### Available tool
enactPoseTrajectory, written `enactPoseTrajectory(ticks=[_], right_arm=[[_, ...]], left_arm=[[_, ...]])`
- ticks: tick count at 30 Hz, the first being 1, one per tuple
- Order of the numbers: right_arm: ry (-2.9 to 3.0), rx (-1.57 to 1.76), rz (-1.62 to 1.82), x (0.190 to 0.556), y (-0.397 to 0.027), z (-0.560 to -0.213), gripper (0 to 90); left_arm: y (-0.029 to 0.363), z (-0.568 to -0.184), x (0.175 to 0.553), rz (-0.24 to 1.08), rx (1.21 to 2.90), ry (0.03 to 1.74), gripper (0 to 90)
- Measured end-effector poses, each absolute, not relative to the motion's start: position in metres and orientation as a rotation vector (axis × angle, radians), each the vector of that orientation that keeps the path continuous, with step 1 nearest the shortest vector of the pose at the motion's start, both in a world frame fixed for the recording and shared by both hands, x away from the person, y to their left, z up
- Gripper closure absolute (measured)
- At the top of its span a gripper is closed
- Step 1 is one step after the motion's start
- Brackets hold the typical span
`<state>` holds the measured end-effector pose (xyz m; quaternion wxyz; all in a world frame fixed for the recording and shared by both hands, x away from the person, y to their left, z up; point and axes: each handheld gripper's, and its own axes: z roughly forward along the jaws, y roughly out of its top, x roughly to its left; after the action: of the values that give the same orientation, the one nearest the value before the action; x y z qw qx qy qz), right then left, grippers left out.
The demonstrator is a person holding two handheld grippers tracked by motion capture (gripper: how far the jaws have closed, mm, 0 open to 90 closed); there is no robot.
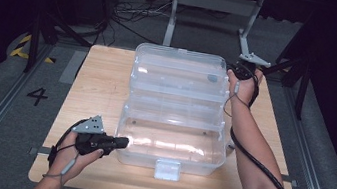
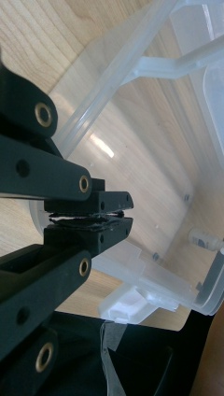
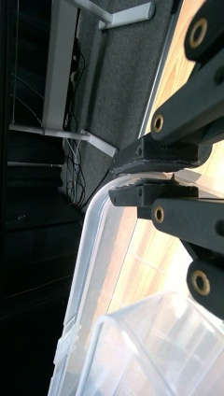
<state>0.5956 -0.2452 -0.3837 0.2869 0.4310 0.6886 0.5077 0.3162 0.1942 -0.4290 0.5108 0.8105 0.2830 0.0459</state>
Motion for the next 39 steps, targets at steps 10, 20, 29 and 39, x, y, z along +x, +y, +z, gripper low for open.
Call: enactPoseTrajectory(ticks=[10, 20, 29, 39], right_arm=[[1.840, 1.168, 1.340, 0.597, -0.243, -0.387, 84.1], [1.845, 1.202, 1.345, 0.601, -0.244, -0.393, 84.0], [1.857, 1.226, 1.340, 0.603, -0.244, -0.398, 84.0], [1.868, 1.238, 1.317, 0.606, -0.243, -0.401, 84.0]], left_arm=[[0.194, -0.429, 0.316, 0.105, 1.947, 0.679, 85.5], [0.194, -0.429, 0.316, 0.109, 1.944, 0.683, 85.1], [0.194, -0.429, 0.316, 0.110, 1.944, 0.682, 85.1], [0.194, -0.429, 0.316, 0.107, 1.944, 0.681, 85.0]])
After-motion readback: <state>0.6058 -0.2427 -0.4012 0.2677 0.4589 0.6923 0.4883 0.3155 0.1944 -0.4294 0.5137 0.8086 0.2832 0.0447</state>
